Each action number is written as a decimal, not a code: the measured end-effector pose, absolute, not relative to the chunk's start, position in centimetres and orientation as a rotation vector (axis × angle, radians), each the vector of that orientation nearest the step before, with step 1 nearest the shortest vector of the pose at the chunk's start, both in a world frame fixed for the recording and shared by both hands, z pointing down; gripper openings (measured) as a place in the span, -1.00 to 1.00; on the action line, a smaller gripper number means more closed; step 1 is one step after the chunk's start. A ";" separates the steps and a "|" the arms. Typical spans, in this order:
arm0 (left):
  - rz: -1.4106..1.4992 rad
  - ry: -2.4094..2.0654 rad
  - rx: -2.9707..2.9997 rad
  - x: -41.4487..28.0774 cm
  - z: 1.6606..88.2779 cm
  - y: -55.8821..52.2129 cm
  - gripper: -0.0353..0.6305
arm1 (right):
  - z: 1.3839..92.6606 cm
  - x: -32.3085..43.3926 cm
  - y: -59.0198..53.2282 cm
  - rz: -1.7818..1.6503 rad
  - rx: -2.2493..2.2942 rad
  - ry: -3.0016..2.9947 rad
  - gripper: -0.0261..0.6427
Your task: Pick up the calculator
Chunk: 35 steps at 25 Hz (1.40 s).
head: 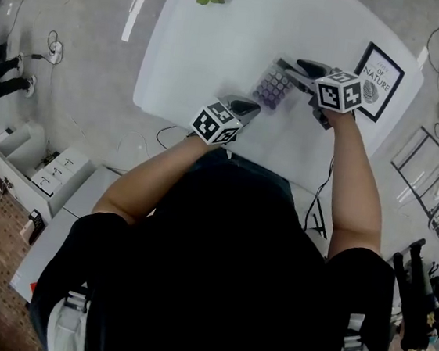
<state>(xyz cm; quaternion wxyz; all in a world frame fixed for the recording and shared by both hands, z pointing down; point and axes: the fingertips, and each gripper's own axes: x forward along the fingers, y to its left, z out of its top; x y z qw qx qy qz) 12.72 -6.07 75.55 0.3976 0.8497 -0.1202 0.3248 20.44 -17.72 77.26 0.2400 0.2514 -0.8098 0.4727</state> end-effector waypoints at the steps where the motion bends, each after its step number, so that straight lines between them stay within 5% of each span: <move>1: 0.825 -0.305 2.149 12.9 75.8 -6.1 -0.84 | 77.3 20.3 -17.7 1.282 0.674 -2.215 -0.26; 9: 0.911 -0.284 2.147 13.8 77.1 -5.1 -0.84 | 77.8 20.5 -17.7 1.264 0.664 -2.171 -0.46; 35: 0.921 -0.189 2.173 13.8 77.1 -4.6 -0.84 | 75.3 19.7 -15.9 1.771 0.625 -2.157 -0.59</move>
